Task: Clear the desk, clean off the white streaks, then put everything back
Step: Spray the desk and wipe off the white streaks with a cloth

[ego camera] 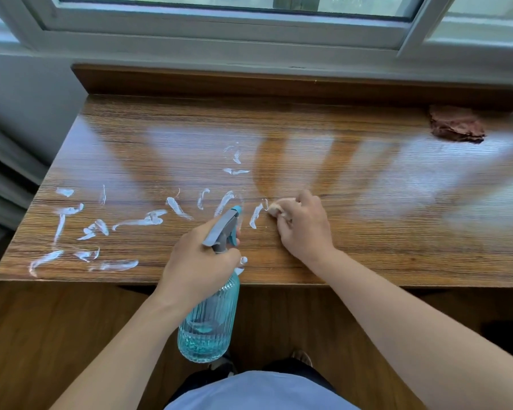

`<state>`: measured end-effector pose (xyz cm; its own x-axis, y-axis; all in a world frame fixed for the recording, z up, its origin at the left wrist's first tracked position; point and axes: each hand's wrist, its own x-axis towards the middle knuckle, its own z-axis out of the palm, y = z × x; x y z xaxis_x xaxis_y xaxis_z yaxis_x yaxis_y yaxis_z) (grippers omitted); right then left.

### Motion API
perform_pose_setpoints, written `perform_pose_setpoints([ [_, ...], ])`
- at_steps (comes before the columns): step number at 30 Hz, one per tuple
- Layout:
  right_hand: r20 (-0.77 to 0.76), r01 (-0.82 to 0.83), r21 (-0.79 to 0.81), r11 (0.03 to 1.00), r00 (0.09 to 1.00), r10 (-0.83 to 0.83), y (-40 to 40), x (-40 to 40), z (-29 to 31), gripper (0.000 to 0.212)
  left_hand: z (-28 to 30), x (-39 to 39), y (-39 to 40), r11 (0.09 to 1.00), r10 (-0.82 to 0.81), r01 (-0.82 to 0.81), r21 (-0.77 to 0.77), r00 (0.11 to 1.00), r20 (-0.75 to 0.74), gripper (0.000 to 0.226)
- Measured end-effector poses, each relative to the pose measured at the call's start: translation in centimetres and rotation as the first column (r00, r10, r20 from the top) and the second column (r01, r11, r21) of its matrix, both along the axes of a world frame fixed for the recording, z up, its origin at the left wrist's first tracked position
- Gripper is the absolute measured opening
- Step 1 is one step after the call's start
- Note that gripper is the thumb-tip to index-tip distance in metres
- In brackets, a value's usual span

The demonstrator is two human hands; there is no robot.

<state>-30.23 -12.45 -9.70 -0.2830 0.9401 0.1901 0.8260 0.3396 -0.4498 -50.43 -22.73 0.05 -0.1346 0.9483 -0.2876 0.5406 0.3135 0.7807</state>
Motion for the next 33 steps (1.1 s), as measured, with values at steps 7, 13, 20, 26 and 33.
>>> perform_pose_setpoints([
  [7,0.096,-0.514,-0.083,0.854,0.849,0.52,-4.4,4.3,1.0,0.032,-0.3,-0.2,-0.4,0.998,-0.021,0.017,-0.062,0.998,-0.052,0.013],
  [13,0.044,0.028,-0.024,0.999,0.999,-0.027,0.7,3.5,0.4,0.027,-0.8,-0.1,-0.7,0.981,0.006,-0.031,-0.19,0.992,-0.129,0.018],
  [20,0.064,0.063,-0.026,0.998,0.996,-0.061,-0.7,2.7,0.3,0.028,-1.1,0.8,-1.5,0.991,0.041,-0.056,-0.12,0.991,-0.128,0.026],
  [26,0.129,-0.063,-0.047,0.997,0.989,0.069,-1.3,4.6,0.4,0.032,-1.4,1.4,-1.4,0.992,0.093,-0.102,-0.071,0.988,-0.126,0.016],
  [33,0.171,0.035,-0.008,0.999,0.985,-0.033,-1.7,3.6,-0.2,0.035,-1.4,0.8,-0.9,0.959,0.284,-0.283,0.03,0.955,-0.085,0.018],
])
